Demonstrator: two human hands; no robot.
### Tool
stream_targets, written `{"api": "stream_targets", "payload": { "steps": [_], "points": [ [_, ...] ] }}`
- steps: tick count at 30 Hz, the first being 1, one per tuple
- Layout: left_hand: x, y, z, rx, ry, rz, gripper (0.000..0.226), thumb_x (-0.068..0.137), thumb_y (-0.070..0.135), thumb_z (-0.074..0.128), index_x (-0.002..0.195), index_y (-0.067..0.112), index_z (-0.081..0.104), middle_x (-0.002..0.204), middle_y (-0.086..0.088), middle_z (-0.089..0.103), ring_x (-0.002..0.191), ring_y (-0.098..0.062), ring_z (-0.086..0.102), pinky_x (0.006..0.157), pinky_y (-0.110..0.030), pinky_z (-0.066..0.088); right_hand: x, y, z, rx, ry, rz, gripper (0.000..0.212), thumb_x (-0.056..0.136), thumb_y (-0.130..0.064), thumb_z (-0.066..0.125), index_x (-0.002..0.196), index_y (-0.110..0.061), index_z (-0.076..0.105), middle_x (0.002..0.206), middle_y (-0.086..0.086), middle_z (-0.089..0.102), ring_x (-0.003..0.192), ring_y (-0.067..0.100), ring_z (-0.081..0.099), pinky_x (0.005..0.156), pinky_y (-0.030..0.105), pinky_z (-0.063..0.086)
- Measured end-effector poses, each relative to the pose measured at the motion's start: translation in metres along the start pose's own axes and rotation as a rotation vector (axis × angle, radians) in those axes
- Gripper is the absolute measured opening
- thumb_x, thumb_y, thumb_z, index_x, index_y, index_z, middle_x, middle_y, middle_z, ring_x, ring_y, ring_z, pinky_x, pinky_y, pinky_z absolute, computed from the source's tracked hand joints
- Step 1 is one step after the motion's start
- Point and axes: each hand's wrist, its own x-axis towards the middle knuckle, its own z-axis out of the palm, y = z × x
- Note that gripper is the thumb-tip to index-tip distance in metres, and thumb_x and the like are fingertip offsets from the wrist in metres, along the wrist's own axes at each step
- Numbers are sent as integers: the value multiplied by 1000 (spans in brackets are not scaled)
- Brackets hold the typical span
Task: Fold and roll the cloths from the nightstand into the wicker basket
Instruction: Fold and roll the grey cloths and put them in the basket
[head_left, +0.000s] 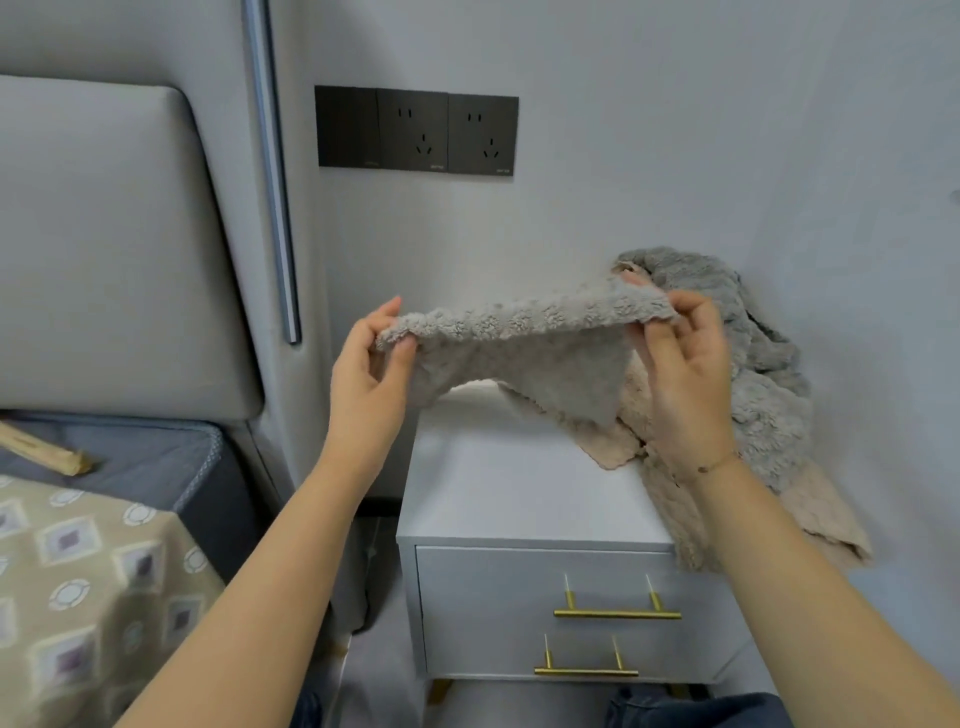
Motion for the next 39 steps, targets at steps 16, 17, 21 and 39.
{"api": "stream_targets", "payload": {
  "steps": [16,17,21,39],
  "points": [
    [-53,-4,-69,380,-727,-322,14,89,24,67,88,10,68,82,8,68,79,-4,62,80,-26,48,-51,-9,-82,-282,-582,532,12,81,-11,69,79,-1,63,62,17,55,46,18,53,60,24,51],
    [-51,-2,-67,335,-721,-362,16,89,24,67,88,8,67,78,8,67,75,-3,61,74,-22,47,-50,-7,-78,-286,-552,545,11,84,-7,65,78,1,60,60,12,52,44,15,50,56,23,50],
    [-30,-3,-49,242,-653,-490,24,86,28,69,91,5,67,79,4,69,72,-7,63,64,-16,48,-42,17,-69,-451,-394,533,27,91,-4,55,64,-8,50,55,-5,40,48,6,39,48,13,39],
    [10,-70,-26,460,-515,-541,9,89,20,68,97,19,70,97,-2,70,91,-22,65,85,-34,52,-30,90,-58,-975,-205,169,35,88,-21,65,63,-25,41,51,-2,51,50,14,43,50,26,33]
  ]
}}
